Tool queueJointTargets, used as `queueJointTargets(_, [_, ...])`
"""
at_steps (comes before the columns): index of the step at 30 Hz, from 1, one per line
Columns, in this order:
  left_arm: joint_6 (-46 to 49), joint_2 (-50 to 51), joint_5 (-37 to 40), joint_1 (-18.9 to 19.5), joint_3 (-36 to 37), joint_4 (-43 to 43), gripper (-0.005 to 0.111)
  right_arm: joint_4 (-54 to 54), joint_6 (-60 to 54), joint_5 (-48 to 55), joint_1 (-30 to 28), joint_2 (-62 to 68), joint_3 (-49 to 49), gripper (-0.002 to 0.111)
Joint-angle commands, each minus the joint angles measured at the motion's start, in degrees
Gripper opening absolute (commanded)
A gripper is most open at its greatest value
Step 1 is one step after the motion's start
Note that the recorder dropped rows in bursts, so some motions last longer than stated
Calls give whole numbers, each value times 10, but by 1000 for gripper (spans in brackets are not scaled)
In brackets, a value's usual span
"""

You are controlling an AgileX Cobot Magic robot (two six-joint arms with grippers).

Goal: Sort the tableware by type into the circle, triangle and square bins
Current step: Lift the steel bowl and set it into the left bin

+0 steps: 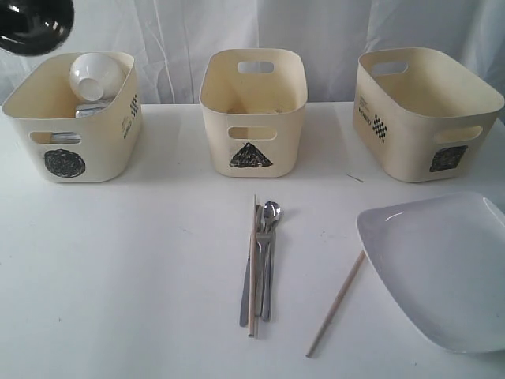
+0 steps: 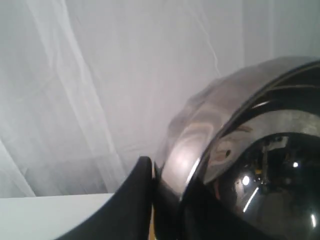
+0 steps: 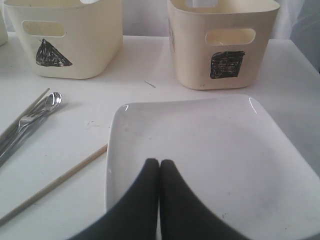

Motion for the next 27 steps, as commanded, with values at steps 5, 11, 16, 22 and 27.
queueJointTargets(5, [-9,134,121,-2,-96,76,43,-3,3,-3,1,-4,1,0])
queueJointTargets(11, [-9,117,167,-2,-128,76,56,-3,3,-3,1,-4,1,0])
queueJointTargets(16, [-9,23,247,-2,-130,76,49,-3,3,-3,1,-4,1,0])
queueJointTargets(22, [-21,-114,359,1,-92,68,0,-2,3,-3,1,-4,1,0])
queueJointTargets(27, [-114,-242,326,51,60,67,0,-3,3,-3,1,-4,1,0])
